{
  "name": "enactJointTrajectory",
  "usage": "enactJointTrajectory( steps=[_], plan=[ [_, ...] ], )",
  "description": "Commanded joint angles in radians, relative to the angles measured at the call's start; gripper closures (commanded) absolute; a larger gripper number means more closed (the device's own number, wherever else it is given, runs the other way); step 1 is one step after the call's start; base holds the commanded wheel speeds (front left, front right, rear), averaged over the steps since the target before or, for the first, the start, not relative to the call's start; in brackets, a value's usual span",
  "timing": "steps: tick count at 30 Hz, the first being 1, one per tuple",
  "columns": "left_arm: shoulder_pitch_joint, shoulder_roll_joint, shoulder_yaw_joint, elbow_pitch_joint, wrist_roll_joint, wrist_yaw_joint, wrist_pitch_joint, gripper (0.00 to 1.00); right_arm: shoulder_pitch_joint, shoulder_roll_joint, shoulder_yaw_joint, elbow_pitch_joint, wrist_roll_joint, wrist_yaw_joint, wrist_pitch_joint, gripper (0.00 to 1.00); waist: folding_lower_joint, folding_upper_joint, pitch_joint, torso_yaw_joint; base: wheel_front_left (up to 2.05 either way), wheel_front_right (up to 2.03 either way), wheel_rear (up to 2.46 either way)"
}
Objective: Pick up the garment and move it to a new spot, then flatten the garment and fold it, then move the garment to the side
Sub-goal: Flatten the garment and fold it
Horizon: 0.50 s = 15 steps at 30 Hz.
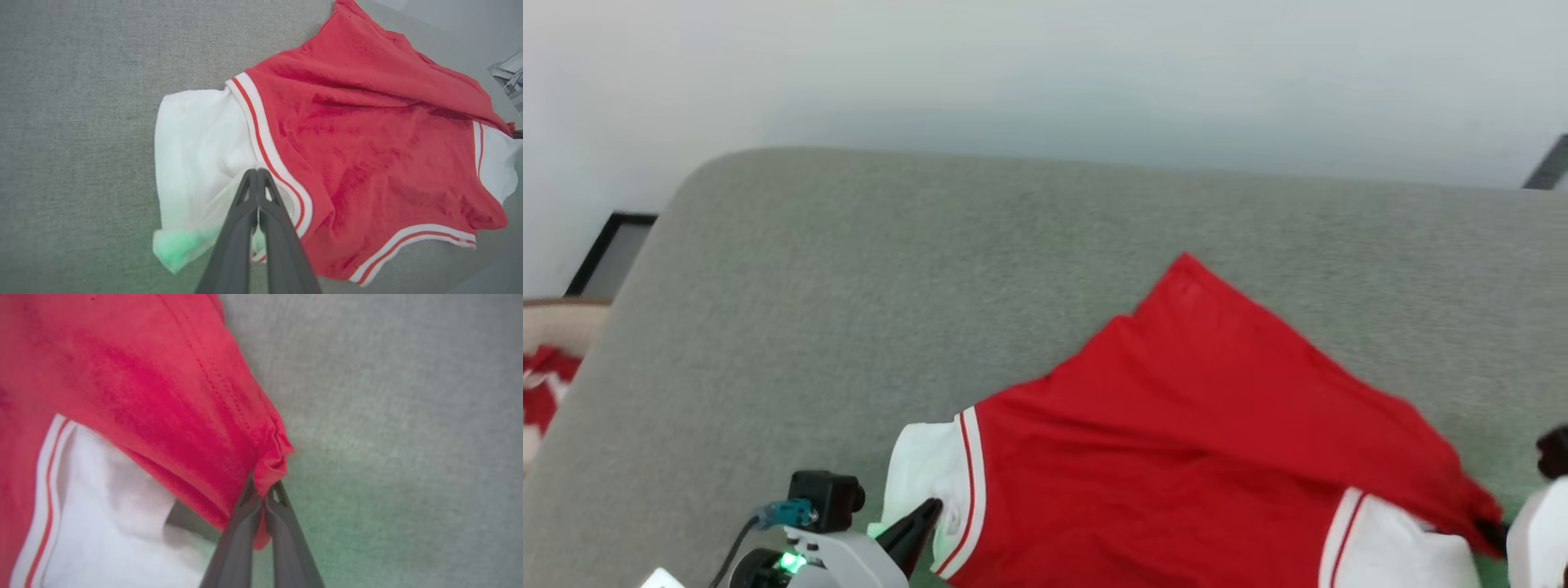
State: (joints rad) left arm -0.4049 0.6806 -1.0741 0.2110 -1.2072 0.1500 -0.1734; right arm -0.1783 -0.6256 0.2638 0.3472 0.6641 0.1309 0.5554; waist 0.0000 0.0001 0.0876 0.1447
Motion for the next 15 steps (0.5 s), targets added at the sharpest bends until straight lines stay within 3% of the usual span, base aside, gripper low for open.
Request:
enactJointTrajectory(
  steps=[1, 7, 8, 10, 11, 12, 15],
  plan=[
    [0.011, 0.002, 0.0, -0.003, -0.007, 0.006, -0.005, 1.0, 0.043, 0.016, -0.025, -0.017, -0.015, 0.0, 0.006, 1.0, 0.0, -0.0001, -0.044, -0.052, 0.0, 0.0, 0.0],
    [0.015, 0.002, -0.002, -0.003, -0.005, 0.009, -0.005, 1.0, 0.171, 0.089, -0.127, -0.086, -0.094, 0.0, 0.006, 1.0, 0.0, -0.0001, -0.046, -0.07, 0.0, 0.0, 0.0],
    [0.016, 0.001, -0.003, -0.001, -0.005, 0.008, -0.005, 1.0, 0.179, 0.102, -0.141, -0.087, -0.105, 0.0, 0.002, 0.9, 0.0, -0.0001, -0.045, -0.072, 0.0, 0.0, 0.0],
    [0.015, 0.0, -0.004, 0.003, -0.004, 0.007, -0.004, 1.0, 0.187, 0.121, -0.154, -0.095, -0.126, 0.0, -0.002, 0.51, 0.0, -0.0001, -0.045, -0.075, 0.0, 0.0, 0.0],
    [0.014, -0.001, -0.004, 0.005, -0.005, 0.006, -0.003, 1.0, 0.188, 0.127, -0.155, -0.098, -0.138, 0.0, 0.001, 0.14, 0.0, -0.0001, -0.045, -0.075, 0.0, 0.0, 0.0],
    [0.013, -0.002, -0.004, 0.007, -0.005, 0.004, -0.003, 1.0, 0.189, 0.132, -0.156, -0.102, -0.145, 0.0, 0.005, 0.0, 0.0, -0.0001, -0.045, -0.076, 0.0, 0.0, 0.0],
    [0.016, -0.003, -0.002, 0.01, -0.009, 0.002, -0.006, 1.0, 0.183, 0.14, -0.165, -0.116, -0.157, 0.0, 0.026, 0.0, 0.0, -0.0001, -0.046, -0.079, 0.0, 0.0, 0.0]
  ],
)
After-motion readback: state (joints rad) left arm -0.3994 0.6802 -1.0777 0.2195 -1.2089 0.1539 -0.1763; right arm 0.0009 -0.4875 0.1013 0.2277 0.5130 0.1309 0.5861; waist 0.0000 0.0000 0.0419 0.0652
